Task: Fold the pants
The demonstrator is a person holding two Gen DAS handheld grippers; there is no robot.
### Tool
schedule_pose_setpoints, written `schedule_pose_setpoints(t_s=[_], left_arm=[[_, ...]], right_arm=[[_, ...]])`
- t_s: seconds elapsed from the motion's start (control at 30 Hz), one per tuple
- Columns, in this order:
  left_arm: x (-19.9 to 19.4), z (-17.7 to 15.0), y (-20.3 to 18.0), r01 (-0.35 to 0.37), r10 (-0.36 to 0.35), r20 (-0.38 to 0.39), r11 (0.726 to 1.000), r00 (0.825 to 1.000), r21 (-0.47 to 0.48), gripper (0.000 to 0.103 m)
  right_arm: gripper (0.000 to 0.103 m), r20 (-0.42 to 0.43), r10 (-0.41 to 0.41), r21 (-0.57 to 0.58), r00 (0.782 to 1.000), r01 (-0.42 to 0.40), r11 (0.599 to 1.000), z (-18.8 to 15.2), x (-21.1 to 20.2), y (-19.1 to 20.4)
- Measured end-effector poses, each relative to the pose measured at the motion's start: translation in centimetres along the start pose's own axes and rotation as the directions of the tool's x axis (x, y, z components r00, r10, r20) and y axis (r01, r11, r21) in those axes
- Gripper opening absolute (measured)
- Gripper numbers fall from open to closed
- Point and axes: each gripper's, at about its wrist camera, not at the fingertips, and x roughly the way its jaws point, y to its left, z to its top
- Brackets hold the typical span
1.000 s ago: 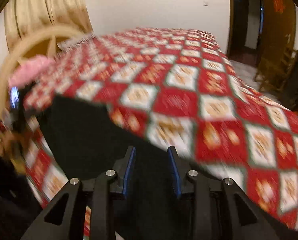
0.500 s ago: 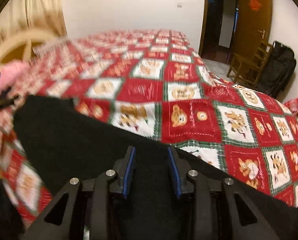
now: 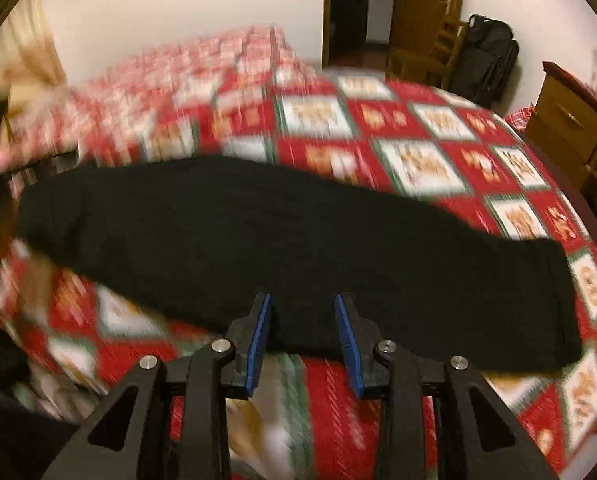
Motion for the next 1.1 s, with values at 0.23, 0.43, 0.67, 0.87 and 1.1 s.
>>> schedule_pose_setpoints(t_s=[0.23,0.43,0.67,0.87,1.1], left_arm=[[2.0,-1.5,-7.6,0.113,-0.105,-0.068,0.985,0.992,0.127,0.098],[3.4,-3.7,-10.0,0.071,-0.052,-0.089,0.971,0.995,0.228,0.098],[2.4,-5.9,-9.8,0.081,-0.062,-0.081,0.965,0.995,0.250,0.100],[1.4,-5.2,-9.1,0.081,-0.054,-0.110,0.964,0.992,0.255,0.100],[-1.1,-2.7,-6.0,0.072,-0.072,-0.008,0.992,0.997,0.100,0.100]], right_arm=[[0.048,0.149,0.113,-0.010,0.982,-0.113,0.994,0.2,-3.1,1.6],[0.048,0.109,0.114,-0.148,0.988,-0.097,0.984,1.6,0.7,6.8],[0.048,0.080,0.134,-0.138,0.988,-0.123,0.983,-1.1,-0.3,5.5],[0.050,0.300,0.160,0.160,0.940,-0.215,0.963,-1.6,-5.4,-1.4],[0.055,0.216,-0.200,0.794,0.956,-0.052,0.606,-8.9,-7.3,-15.7]])
